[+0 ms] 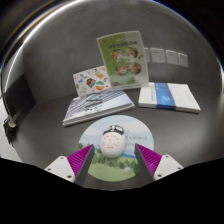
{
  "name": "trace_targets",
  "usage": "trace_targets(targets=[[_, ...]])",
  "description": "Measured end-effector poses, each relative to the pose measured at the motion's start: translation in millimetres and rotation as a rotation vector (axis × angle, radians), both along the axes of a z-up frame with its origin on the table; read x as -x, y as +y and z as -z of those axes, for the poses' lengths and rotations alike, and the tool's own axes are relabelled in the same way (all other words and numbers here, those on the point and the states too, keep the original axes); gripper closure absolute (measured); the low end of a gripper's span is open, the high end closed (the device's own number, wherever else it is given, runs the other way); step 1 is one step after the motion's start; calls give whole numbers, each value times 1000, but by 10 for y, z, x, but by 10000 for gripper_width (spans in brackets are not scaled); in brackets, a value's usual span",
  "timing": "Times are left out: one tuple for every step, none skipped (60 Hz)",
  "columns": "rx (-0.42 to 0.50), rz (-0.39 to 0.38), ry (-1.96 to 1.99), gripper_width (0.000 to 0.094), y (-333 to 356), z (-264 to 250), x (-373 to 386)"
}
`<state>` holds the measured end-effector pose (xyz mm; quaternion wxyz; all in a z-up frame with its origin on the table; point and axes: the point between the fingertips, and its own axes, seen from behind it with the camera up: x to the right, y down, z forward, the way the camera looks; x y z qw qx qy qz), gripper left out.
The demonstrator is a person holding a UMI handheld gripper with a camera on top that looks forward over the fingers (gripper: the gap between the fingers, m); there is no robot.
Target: Arrange mouse
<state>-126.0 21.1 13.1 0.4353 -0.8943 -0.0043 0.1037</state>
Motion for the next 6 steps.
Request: trace_targets(targets=[[5, 11, 2, 94, -37, 2, -34], [11, 23, 3, 92, -73, 3, -75], [17, 36, 2, 93, -114, 8, -122], [22, 47, 0, 94, -154, 16, -171], [28, 57, -3, 95, -197, 23, -220], [31, 65, -5, 95, -239, 30, -267]])
